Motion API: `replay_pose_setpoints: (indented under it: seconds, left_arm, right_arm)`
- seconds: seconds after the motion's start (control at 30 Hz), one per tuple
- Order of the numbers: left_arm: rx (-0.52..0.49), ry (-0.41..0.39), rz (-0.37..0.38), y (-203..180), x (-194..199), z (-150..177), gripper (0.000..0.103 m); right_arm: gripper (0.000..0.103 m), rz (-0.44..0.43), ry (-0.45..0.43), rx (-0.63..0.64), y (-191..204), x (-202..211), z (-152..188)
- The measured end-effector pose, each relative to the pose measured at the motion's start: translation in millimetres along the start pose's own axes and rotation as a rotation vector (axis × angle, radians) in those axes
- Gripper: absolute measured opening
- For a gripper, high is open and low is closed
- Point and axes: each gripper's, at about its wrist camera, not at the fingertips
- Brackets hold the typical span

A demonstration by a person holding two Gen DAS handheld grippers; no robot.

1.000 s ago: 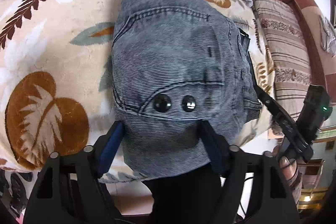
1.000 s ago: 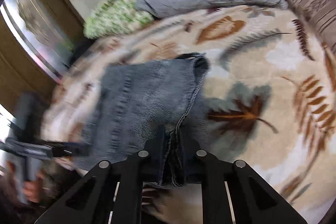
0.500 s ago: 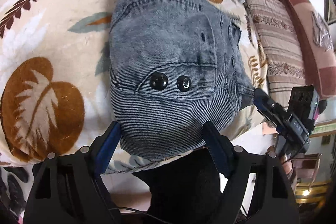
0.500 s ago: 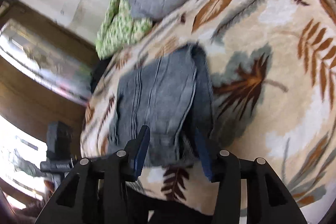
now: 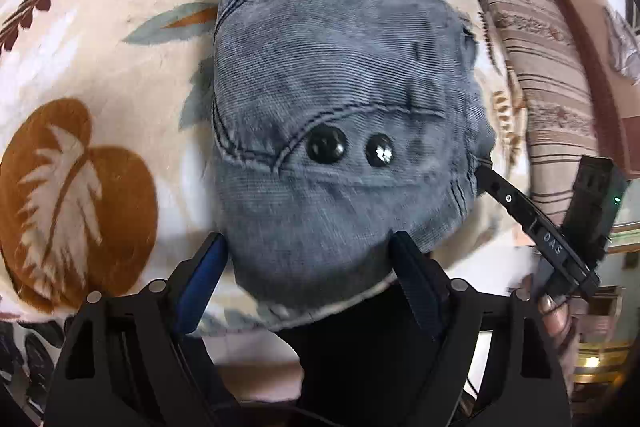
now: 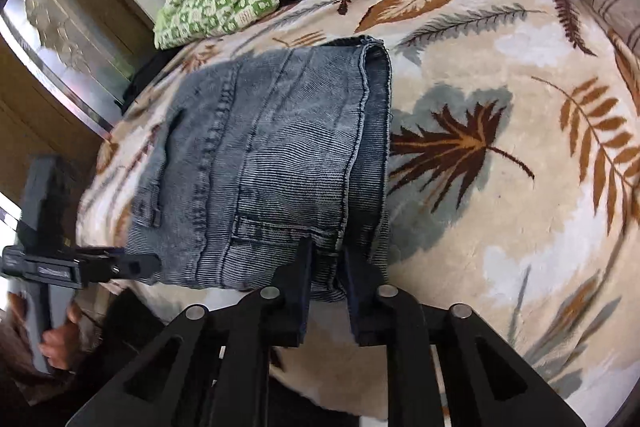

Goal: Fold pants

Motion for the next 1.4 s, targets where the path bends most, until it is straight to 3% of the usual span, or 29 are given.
replay_pose_setpoints:
  seconds: [0.07,0.13,0.2,0.3,0.5,0.63,0.73,0.87,1.07,1.1,1.13,1.2,1.3,1.4]
  left_arm:
    - [-0.03,-0.023,0.028,0.6,16.2,6.1,0.083]
    - [-0.067,-0.082,0.034,-5.0,38.0,4.2,0.083]
    - [-0.083,-0.13,0.033,-5.2,55.8,-2.4,0.084]
    - [-0.06,-0.121,0.044,3.4,60.1,-26.9,0.084]
    - [0.024,-0.022,0.142,25.5,31.4,-70.0,0.084]
    - [0.001,0.039,0.227,23.4,12.1,-84.6,0.084]
    - [-0.025,0.044,0.235,21.6,0.9,-94.5,0.093]
    - [-0.021,0.046,0.291,25.4,-5.6,-100.9,0.103]
    - [-0.04,0.013,0.186,8.5,-6.6,-95.8,0.103]
    - [-0.064,0.007,0.177,3.1,-6.3,-93.5,0.094]
    - [-0.089,-0.004,0.172,-3.1,-3.2,-88.8,0.087]
    - [-0.132,-0.022,0.189,-11.5,5.6,-80.8,0.064]
    - [-0.153,-0.054,0.248,-15.7,23.3,-73.0,0.056]
    - [-0.134,-0.072,0.303,-8.7,39.7,-73.7,0.056]
  right_arm:
    - [0.03,-0.057,-0.035,-0.036,-7.4,17.2,3.1]
    - [0.055,-0.124,-0.105,-0.093,-16.3,33.8,-2.0]
    - [0.064,-0.158,-0.14,-0.136,-23.7,37.8,-14.1]
    - [0.064,-0.157,-0.106,-0.157,-30.8,24.0,-33.5]
    - [0.064,-0.205,-0.025,-0.218,-50.4,-19.1,-57.4]
    - [0.067,-0.431,0.053,-0.192,-54.7,-42.2,-61.5]
    - [0.079,-0.489,0.064,-0.099,-45.9,-44.1,-64.8]
    - [0.078,-0.483,0.119,-0.089,-51.5,-58.6,-70.8]
    - [0.077,-0.436,0.103,-0.081,-43.7,-59.4,-72.4]
    - [0.075,-0.415,0.099,-0.088,-42.9,-57.4,-72.3]
    - [0.067,-0.382,0.097,-0.085,-36.7,-55.6,-70.8]
    - [0.05,-0.365,0.1,-0.074,-27.6,-50.9,-67.6]
    - [0.049,-0.367,0.106,-0.042,-12.5,-39.0,-62.6]
    - [0.049,-0.361,0.114,-0.009,3.7,-29.6,-64.7]
Point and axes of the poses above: each gripper's, at about its wrist camera, not at the fingertips, and x roughly against the way its jaws point, y to its left, z to its underside, and after that the axes turned 13 degrees about y, right-handed
